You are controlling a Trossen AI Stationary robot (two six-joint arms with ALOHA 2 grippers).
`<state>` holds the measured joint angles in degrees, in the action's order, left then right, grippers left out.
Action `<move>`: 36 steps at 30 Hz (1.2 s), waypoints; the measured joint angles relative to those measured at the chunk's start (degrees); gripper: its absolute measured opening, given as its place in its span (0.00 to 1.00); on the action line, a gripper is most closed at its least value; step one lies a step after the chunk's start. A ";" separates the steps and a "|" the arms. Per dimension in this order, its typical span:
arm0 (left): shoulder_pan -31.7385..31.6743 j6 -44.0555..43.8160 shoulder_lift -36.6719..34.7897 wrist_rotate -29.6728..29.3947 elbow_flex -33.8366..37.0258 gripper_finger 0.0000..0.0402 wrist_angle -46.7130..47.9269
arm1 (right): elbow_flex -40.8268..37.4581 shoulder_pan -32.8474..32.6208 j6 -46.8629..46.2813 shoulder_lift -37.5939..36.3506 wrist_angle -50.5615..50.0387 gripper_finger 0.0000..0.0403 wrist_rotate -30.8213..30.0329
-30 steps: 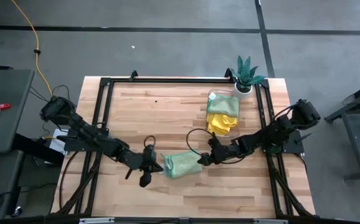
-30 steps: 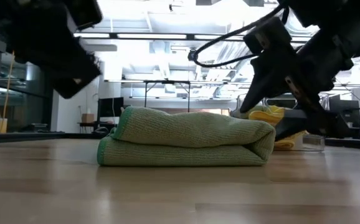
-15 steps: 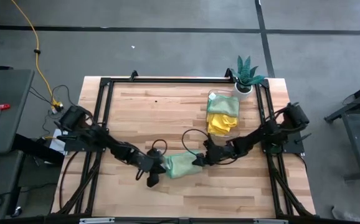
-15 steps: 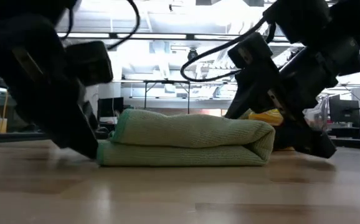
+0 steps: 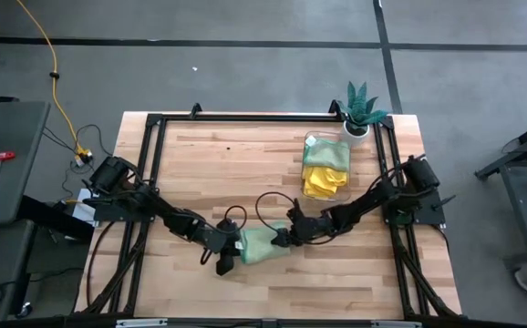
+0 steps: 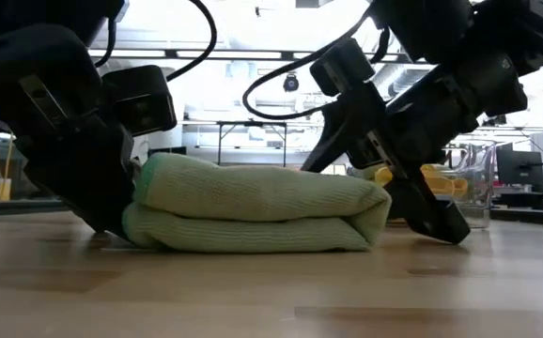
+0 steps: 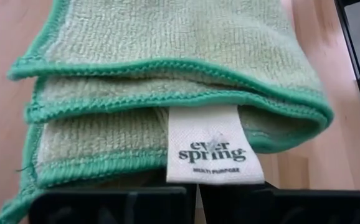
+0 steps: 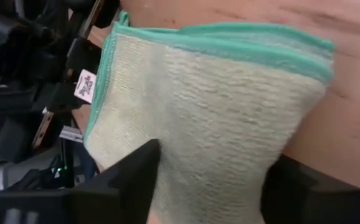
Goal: Fold microfiber towels
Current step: Put the folded green microfiber towel into the transparent bin
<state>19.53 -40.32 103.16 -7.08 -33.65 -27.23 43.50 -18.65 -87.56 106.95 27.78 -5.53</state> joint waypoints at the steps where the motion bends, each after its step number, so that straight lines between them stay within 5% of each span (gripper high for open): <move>1: -0.04 0.02 -0.03 0.13 0.02 0.00 0.20 | -0.08 0.03 0.08 -0.25 -0.31 0.49 -0.04; 8: -0.04 0.72 -0.91 1.66 0.11 0.00 0.48 | -0.10 0.18 1.40 -0.61 -2.17 0.04 1.29; 15: 1.35 5.16 -14.00 5.67 0.17 0.00 8.15 | -0.12 0.44 8.26 -10.81 -11.38 0.02 2.54; 26: 0.59 10.44 -42.38 -8.33 0.19 0.00 26.59 | 4.27 9.52 18.89 -40.67 -40.13 0.01 -0.89; 36: -1.62 12.05 -46.67 -11.09 0.07 0.00 27.87 | 22.08 23.68 31.72 -49.42 -70.20 0.00 -3.37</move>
<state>17.91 -28.27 56.49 -18.17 -33.57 0.63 65.58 5.03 -55.84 57.53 -42.42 -8.91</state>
